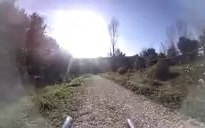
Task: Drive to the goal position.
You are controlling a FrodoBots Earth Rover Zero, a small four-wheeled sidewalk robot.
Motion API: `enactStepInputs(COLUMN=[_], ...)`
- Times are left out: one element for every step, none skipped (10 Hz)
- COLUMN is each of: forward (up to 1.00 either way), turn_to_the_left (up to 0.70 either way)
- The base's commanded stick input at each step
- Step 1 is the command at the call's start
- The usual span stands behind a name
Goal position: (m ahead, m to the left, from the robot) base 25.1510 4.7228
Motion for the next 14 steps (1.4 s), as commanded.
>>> enactStepInputs(forward=[0.50, 0.50, 0.50, 0.50, 0.50, 0.50, 0.50, 0.50, 0.50, 0.50, 0.50, 0.50, 0.50, 0.50], turn_to_the_left=[0.00, 0.00, 0.00, 0.00, 0.00, 0.00, 0.00, 0.00, 0.00, 0.00, 0.00, 0.00, 0.00, 0.00])
